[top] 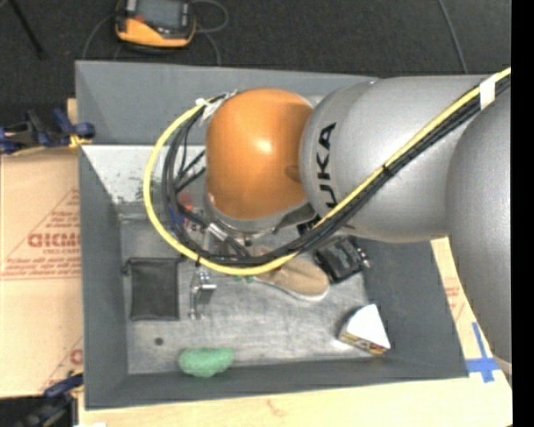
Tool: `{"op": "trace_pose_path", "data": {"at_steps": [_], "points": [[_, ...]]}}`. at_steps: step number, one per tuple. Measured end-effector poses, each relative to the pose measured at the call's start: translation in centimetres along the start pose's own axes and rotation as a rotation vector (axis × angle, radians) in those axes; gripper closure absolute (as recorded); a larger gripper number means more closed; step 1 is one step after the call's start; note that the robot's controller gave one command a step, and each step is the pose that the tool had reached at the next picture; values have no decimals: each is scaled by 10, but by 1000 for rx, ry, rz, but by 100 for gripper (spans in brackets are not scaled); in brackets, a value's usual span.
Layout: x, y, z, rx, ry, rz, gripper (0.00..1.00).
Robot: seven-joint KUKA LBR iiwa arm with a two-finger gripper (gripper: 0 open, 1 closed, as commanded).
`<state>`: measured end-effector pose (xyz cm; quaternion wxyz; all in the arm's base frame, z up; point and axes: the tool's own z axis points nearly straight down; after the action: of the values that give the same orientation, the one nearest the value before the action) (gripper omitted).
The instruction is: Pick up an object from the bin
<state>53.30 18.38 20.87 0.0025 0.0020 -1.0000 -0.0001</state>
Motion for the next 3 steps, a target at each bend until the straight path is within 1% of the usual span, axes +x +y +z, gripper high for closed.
{"op": "trace_pose_path", "data": {"at_steps": [1,2,3], "points": [[-2,-1,-4,-1,-8,4,0],[-5,25,60,-3,-13,-4,0],[-2,37,86,0,-2,53,0]]}}
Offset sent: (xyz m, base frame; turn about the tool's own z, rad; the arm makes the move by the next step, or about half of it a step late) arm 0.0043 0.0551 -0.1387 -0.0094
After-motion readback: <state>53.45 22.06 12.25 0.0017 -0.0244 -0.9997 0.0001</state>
